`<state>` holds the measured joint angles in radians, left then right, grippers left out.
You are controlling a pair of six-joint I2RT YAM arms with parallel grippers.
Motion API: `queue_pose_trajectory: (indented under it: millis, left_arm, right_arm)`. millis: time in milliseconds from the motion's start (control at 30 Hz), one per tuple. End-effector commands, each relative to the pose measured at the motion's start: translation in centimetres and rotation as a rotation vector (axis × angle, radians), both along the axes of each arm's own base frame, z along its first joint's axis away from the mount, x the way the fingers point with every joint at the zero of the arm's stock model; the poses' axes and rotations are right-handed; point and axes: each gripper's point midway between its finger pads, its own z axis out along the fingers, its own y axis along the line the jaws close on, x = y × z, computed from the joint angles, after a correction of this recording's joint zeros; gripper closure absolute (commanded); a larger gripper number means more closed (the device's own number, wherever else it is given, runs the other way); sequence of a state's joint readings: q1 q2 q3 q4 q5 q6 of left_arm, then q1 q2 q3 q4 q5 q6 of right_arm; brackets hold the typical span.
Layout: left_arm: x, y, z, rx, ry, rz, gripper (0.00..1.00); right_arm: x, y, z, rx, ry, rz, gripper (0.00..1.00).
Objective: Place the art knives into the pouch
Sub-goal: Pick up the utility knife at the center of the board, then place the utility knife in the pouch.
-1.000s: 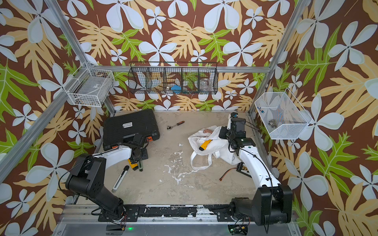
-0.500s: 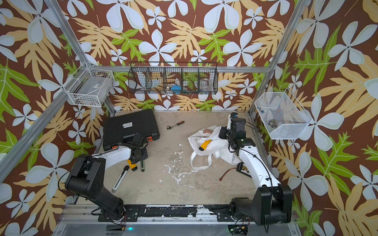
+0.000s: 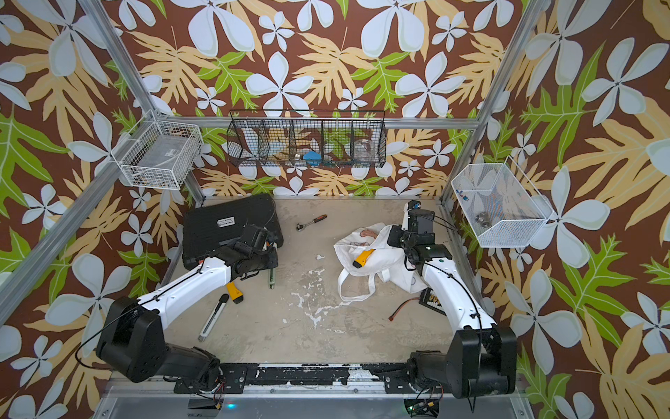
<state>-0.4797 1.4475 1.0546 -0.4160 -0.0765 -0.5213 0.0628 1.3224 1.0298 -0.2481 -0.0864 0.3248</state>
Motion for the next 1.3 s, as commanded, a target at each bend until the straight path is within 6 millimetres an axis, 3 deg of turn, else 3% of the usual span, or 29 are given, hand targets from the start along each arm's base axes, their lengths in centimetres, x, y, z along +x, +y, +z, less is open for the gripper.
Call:
queue_pose_trajectory:
  millis: [0,133,200,367,500,800,1000,1267]
  left_arm:
    - [0.2,-4.3,3.3,-0.069,-0.053,-0.078,0.74]
    - [0.8,-9.8,6.7,-0.14,-0.113,-0.184,0.74]
    - [1.4,-12.3,7.4,-0.156,-0.13,-0.227,0.74]
    - [2.7,-16.7,6.8,-0.208,-0.127,-0.302,0.74]
    - [3.0,-19.6,6.4,-0.241,-0.122,-0.356,0.74]
    - [0.9,-23.3,6.3,-0.263,-0.115,-0.452,0.73]
    - [-1.9,-25.5,6.5,-0.272,-0.115,-0.525,0.73]
    - [-5.8,-28.0,4.5,-0.284,-0.071,-0.623,0.73]
  right_arm:
    - [0.4,-0.1,0.2,-0.011,-0.006,-0.002,1.0]
    - [0.5,0.4,0.1,-0.005,-0.001,0.011,1.0]
    - [0.3,0.7,0.7,0.007,-0.016,0.023,1.0]
    - [0.1,1.4,2.6,0.013,-0.055,0.041,1.0]
    - [0.4,1.4,2.6,-0.002,-0.052,0.036,1.0]
    - [1.6,1.3,1.3,-0.021,-0.022,0.022,1.0]
    - [2.2,1.2,0.8,-0.028,-0.006,0.018,1.0]
    - [2.3,1.0,0.8,-0.039,-0.006,0.005,1.0]
